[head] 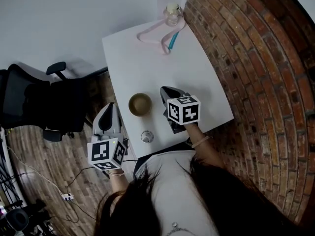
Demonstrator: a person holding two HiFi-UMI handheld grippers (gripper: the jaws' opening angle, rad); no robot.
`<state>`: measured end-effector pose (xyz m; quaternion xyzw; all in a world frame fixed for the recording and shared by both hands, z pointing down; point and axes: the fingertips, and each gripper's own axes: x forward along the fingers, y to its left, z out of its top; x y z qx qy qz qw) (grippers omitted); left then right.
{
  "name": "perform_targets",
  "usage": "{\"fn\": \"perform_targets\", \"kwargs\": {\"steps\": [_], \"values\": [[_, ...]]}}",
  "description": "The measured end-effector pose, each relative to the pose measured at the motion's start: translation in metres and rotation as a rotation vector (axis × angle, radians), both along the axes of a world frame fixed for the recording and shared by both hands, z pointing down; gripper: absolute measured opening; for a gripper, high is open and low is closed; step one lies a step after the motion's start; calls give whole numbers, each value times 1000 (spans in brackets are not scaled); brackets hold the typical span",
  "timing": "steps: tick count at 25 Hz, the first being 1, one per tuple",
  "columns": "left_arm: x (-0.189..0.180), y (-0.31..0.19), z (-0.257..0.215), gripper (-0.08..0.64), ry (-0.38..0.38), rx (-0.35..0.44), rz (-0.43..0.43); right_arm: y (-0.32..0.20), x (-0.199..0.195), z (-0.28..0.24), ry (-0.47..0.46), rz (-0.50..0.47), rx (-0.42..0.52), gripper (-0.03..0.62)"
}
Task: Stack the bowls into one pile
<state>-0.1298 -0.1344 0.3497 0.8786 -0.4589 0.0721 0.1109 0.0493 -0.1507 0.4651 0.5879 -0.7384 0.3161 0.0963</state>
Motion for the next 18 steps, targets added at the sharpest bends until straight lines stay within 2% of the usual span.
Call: {"fn": "perform_targets", "kwargs": {"steps": [6, 18], "values": [[16, -1, -8, -2, -1, 16, 42, 0, 7, -23, 50, 8, 100, 3], [43, 3, -24, -2, 2, 60, 95, 10, 24, -59, 108, 33, 218, 3]]}}
